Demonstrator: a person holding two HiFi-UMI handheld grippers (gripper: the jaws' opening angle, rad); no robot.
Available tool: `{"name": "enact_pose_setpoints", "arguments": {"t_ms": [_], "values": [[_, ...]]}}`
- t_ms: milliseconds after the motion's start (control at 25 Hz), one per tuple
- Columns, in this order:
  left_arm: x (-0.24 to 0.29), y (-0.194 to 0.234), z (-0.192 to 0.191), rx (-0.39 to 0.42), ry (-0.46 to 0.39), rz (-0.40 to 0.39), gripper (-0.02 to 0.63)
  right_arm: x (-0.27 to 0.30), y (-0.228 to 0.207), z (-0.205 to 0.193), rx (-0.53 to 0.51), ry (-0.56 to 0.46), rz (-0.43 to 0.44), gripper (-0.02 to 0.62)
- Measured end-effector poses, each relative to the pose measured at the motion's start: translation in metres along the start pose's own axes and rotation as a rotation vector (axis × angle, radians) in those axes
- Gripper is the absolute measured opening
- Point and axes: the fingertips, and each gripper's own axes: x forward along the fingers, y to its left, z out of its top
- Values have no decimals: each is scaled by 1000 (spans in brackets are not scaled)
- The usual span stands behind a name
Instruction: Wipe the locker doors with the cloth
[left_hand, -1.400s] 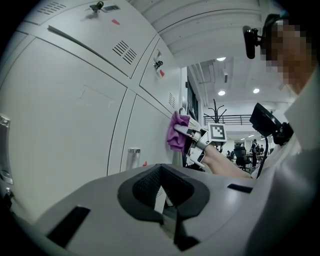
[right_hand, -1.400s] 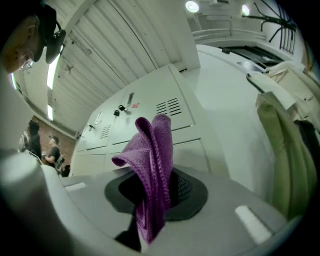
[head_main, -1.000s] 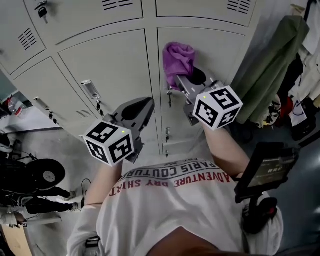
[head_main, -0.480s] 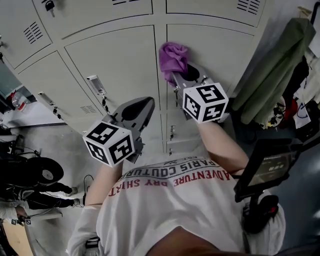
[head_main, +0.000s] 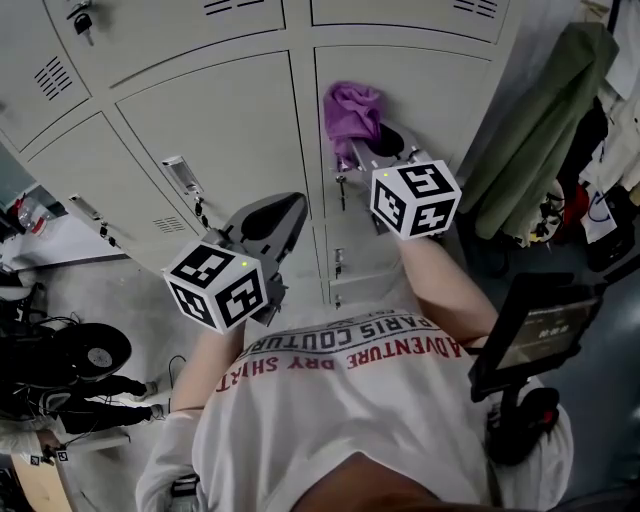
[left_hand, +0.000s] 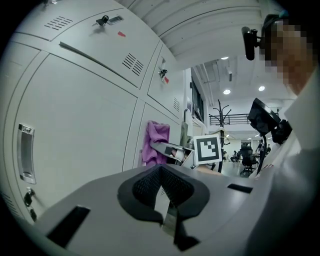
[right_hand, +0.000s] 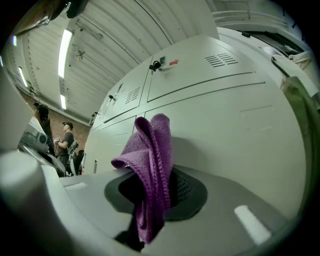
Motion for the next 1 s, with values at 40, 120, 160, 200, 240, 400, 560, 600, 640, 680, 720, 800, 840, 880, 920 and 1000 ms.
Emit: {"name": "enact_pose_setpoints", "arguments": {"t_ms": [40, 120, 160, 200, 240, 400, 560, 600, 640, 680, 720, 800, 840, 880, 920, 1000], "values": [[2, -1, 0, 1, 1, -6, 2, -2, -5, 0, -3, -1, -13, 69], [6, -3, -1, 3, 3, -22, 3, -10, -17, 0, -7, -5, -44, 67], [8, -5, -2, 5, 4, -29, 2, -15, -24, 1, -6, -9, -60, 69], [10, -7, -3, 6, 6, -35, 2, -20, -31, 2, -5, -14, -76, 68], [13, -9, -3, 7, 7, -38, 2, -25, -38, 4, -5, -19, -89, 68], [20, -11, -6, 1, 13, -43, 3, -42, -66, 6, -23, -27, -148, 67], [27, -11, -11, -9, 21, -52, 2, -66, -102, 8, -14, -38, -233, 69], [28, -11, -12, -10, 24, -53, 2, -72, -112, 8, -7, -42, -255, 69], [29, -11, -13, -11, 26, -53, 3, -78, -122, 8, 0, -47, -276, 67], [30, -11, -14, -13, 27, -52, 2, -83, -131, 8, 9, -51, -296, 69], [30, -10, -14, -15, 28, -51, 2, -89, -140, 8, 17, -54, -315, 67], [31, -10, -14, -16, 28, -48, 2, -100, -157, 7, 25, -59, -353, 68], [32, -10, -15, -16, 29, -46, 2, -105, -164, 7, 27, -61, -371, 67], [32, -10, -15, -16, 29, -44, 3, -110, -171, 6, 30, -64, -386, 68], [33, -10, -15, -16, 30, -43, 2, -114, -177, 5, 37, -67, -398, 67], [34, -10, -15, -17, 31, -42, 2, -119, -184, 3, 56, -78, -412, 67]]}}
